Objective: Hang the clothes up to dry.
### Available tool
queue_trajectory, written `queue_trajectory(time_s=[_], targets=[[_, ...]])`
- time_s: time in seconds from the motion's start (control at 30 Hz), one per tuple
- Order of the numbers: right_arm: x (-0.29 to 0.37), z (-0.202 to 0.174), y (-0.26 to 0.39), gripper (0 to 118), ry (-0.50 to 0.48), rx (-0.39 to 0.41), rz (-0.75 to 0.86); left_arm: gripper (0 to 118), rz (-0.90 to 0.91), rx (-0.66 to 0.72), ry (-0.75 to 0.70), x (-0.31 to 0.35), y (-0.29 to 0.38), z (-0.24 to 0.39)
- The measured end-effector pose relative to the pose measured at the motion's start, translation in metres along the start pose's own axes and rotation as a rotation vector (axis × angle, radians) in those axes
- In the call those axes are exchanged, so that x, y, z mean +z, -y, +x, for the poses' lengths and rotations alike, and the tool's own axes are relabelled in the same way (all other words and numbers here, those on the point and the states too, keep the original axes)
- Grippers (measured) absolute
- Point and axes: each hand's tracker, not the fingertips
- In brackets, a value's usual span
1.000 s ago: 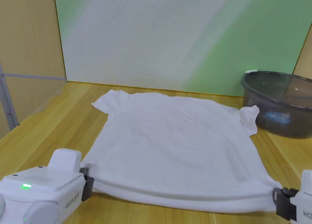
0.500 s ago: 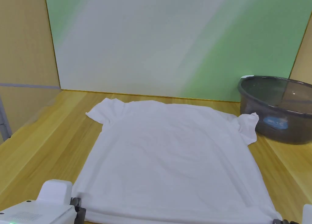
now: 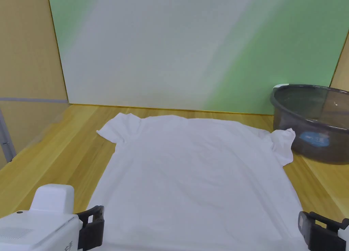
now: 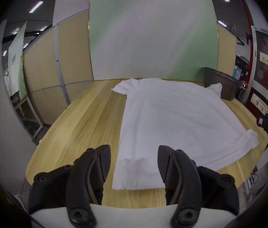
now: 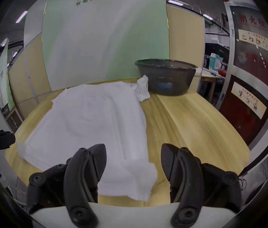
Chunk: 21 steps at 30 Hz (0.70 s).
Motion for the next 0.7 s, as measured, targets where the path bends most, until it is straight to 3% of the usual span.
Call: queue_trajectory(time_s=[0.1,0.13,0.17,0.2,0.23,0.27,0.7], targets=[[-0.008,-0.004,-0.002,72,-0.016,0.007,-0.010,56,-0.003,-0.011,-0.003,-0.005,0.001,0.004],[-0.009,-0.003,-0.002,69,-0.028,0.005,-0.014,51,0.008,-0.019,0.002,-0.005,0.003,0.003],[-0.012,-0.003,-0.001,55,-0.047,-0.003,-0.018,32,0.020,-0.012,0.005,-0.008,0.005,0.003],[-0.016,-0.004,0.000,23,-0.055,-0.009,-0.037,0,0.017,0.005,-0.017,-0.007,0.005,0.002],[-0.017,-0.004,0.000,0,-0.045,-0.018,-0.033,0,0.011,0.006,-0.026,-0.007,0.005,0.002],[-0.020,-0.005,0.002,0,-0.053,0.017,-0.053,0,0.004,-0.002,-0.025,-0.006,0.005,0.001],[-0.013,0.004,0.010,0,-0.030,-0.025,-0.060,0,0.011,-0.019,0.009,-0.011,-0.001,0.013]])
